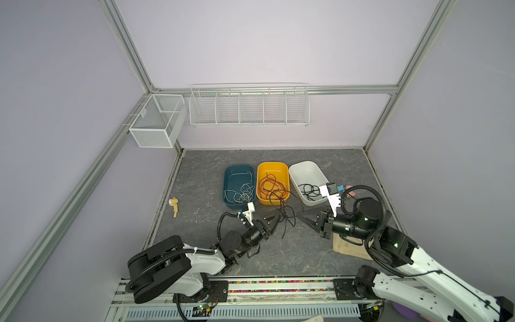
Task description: Untangle the cables
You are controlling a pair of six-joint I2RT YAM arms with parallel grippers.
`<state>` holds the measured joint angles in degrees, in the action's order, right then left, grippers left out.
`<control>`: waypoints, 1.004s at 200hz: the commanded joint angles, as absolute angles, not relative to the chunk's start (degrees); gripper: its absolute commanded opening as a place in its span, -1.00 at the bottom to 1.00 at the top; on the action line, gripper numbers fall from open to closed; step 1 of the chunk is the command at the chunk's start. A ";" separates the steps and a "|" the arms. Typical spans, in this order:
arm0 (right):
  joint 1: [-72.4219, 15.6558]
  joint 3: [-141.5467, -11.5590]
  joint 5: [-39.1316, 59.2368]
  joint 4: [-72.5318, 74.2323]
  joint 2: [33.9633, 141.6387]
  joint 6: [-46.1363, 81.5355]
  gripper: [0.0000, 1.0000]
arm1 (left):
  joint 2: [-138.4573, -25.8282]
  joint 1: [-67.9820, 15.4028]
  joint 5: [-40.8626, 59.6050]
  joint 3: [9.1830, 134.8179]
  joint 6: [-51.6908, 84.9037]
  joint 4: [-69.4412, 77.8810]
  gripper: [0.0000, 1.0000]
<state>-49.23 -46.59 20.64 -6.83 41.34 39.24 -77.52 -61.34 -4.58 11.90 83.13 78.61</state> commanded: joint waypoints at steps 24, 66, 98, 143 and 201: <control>-49.54 -45.71 20.74 -4.65 39.94 39.90 -0.87 | -76.44 -61.70 -5.53 12.47 83.32 81.05 -0.42; -49.53 -46.38 19.83 -6.36 39.30 39.83 -0.87 | -76.48 -61.69 -6.49 11.95 83.31 81.04 -1.00; -49.50 -48.71 15.45 -12.09 37.67 38.40 -0.87 | -76.55 -61.64 -8.09 7.36 82.35 80.86 -1.00; -49.49 -53.78 6.18 -22.32 35.91 35.92 -0.87 | -75.62 -61.61 -10.78 3.26 80.15 76.08 -1.00; -49.53 -61.56 -3.20 -32.87 34.62 31.28 -0.87 | -56.16 -60.55 -14.11 4.11 75.48 44.17 -1.00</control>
<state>-49.23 -58.61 2.52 -28.01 35.44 34.50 -65.23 -61.06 -10.87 3.03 78.67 62.35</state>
